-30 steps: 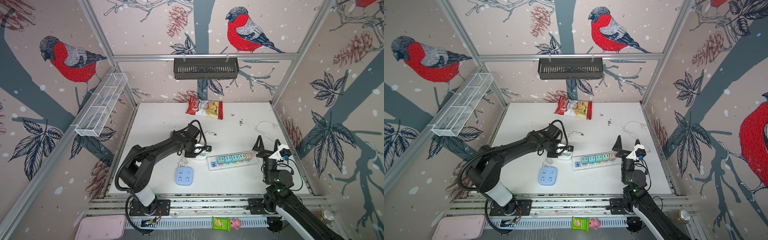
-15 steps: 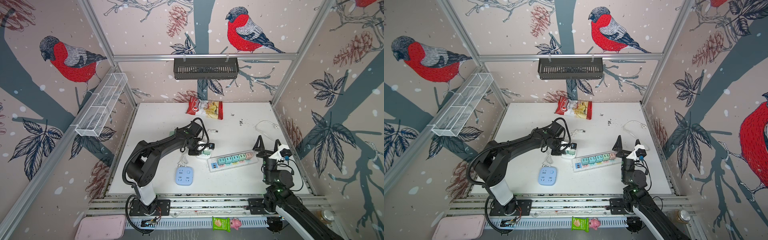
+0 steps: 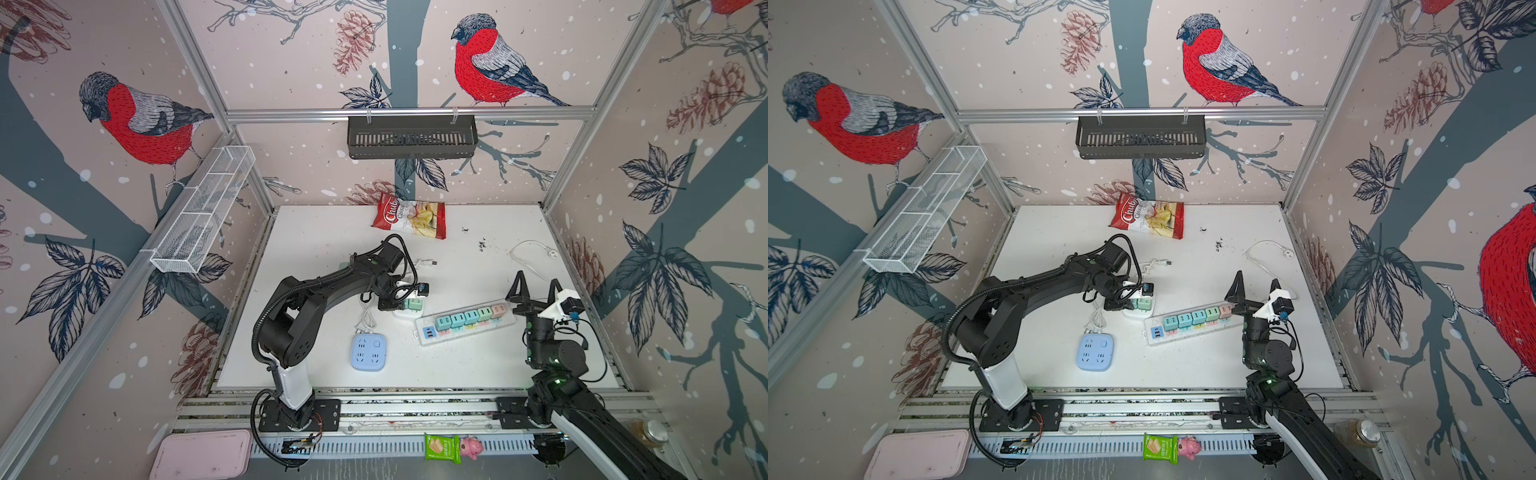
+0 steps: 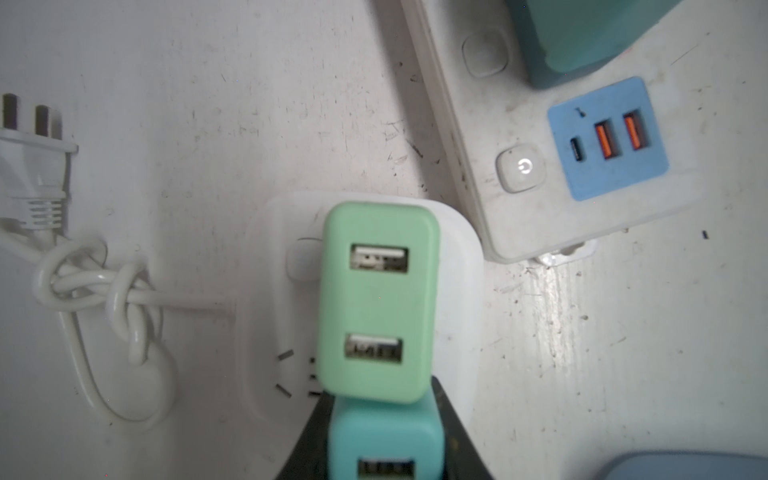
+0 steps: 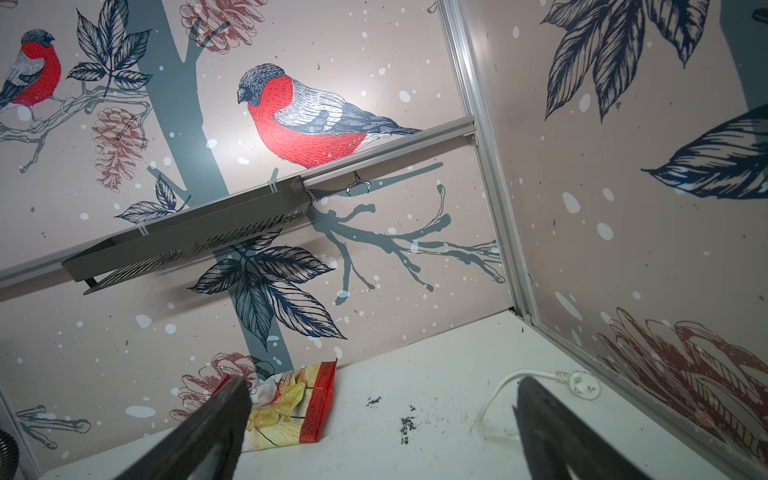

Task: Insert the plug
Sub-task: 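Open the left gripper to release the plugged-in teal adapter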

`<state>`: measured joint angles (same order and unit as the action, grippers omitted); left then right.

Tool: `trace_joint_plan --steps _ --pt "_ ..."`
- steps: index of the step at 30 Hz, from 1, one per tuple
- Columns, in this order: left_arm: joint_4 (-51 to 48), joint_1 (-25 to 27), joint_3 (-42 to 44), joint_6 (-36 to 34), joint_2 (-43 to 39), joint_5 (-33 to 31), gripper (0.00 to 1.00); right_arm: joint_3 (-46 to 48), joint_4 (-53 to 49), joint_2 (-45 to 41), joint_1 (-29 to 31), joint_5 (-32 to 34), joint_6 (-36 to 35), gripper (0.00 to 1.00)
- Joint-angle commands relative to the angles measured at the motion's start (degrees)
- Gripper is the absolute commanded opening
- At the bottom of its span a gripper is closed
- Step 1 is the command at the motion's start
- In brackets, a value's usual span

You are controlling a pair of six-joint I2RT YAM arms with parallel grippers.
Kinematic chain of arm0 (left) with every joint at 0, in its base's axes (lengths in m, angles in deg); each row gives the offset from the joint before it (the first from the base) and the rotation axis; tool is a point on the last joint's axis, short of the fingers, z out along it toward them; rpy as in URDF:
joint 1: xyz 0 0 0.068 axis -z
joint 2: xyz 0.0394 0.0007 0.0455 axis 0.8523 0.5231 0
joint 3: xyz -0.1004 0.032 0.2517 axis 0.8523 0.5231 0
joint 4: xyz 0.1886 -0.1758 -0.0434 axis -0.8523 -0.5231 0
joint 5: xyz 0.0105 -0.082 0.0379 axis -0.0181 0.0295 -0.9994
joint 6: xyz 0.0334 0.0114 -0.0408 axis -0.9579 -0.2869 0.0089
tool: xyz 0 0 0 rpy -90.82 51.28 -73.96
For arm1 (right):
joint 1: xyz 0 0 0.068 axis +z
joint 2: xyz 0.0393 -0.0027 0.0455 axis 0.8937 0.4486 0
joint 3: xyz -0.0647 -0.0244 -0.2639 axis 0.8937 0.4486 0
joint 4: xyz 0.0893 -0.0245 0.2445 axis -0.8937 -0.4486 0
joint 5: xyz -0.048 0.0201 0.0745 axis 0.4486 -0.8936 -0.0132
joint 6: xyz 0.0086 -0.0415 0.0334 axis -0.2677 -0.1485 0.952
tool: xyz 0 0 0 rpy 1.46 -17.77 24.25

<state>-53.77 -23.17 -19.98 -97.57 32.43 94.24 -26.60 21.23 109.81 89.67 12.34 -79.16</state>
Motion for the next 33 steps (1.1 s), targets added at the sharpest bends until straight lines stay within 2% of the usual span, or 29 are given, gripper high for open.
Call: trace_joint_plan --steps 1,3,5,7,9,10,11,15,18,22,23,25,27,29,31,33 --pt "-10.3 -0.91 0.39 1.8 1.95 -5.14 0.0 7.45 0.42 -0.1 0.0 0.74 0.44 1.0" --pt "-10.27 -1.01 -0.05 2.08 1.74 -4.89 0.03 7.39 0.33 -0.06 -0.13 0.8 0.52 1.0" --pt "-9.4 -1.05 -0.04 2.33 1.19 -4.22 0.2 7.43 0.31 -0.11 -0.12 0.48 0.49 1.0" --pt "-9.08 -1.03 -0.19 2.52 0.69 -3.61 0.29 7.47 0.59 0.13 -0.19 0.61 0.6 1.0" --pt "-8.26 -0.97 -0.24 2.77 0.13 -3.56 0.52 7.41 0.53 0.31 -0.21 0.79 0.76 1.0" --pt "-7.98 -0.92 -0.31 2.74 -0.22 -3.21 0.85 7.37 0.6 0.32 -0.2 0.61 0.67 1.0" --pt "-7.76 -0.94 -0.44 2.7 -0.63 -2.4 0.97 7.39 0.63 0.29 -0.15 0.26 0.58 1.0" --pt "-7.92 -0.67 -2.24 3.2 -2.59 1.36 0.98 6.56 0.46 1.32 -0.29 1.53 1.31 1.0" --pt "-6.08 0.18 -2.27 4.28 -5.62 2.24 0.97 3.64 -3.45 1.87 -0.38 1.2 3.32 1.0" --pt "-0.32 0.43 -1.92 9.92 -11.61 2.07 0.98 -0.98 -10.21 2.03 -0.38 0.18 6.51 1.0" --pt "2.65 0.47 -1.39 13.12 -14.21 1.55 0.98 -2.28 -12.19 2.08 -0.46 -0.64 7.55 1.0" --pt "11.67 0.41 0.4 24.05 -19.59 -3.88 0.98 -4.46 -14.03 2.36 -0.41 -2.8 9.09 1.0" --pt "20.49 0.4 1.55 40.36 -25.46 -17.61 0.98 -7.38 -16.23 3.19 -0.32 -6.34 11.06 1.0" --pt "26.51 -0.06 3.91 52.48 -31.14 -27.33 0.98 -9.96 -17.48 4.51 -0.27 -11.08 12.96 1.0" --pt "30.88 -1.46 7.71 61.63 -36.74 -29.91 0.98 -12.07 -18.25 5.91 -0.23 -17.19 14.41 1.0" --pt "31.42 -3.14 10.14 68.3 -40.88 -30.65 0.98 -13.7 -18.24 7.37 -0.04 -25.98 14.71 1.0"
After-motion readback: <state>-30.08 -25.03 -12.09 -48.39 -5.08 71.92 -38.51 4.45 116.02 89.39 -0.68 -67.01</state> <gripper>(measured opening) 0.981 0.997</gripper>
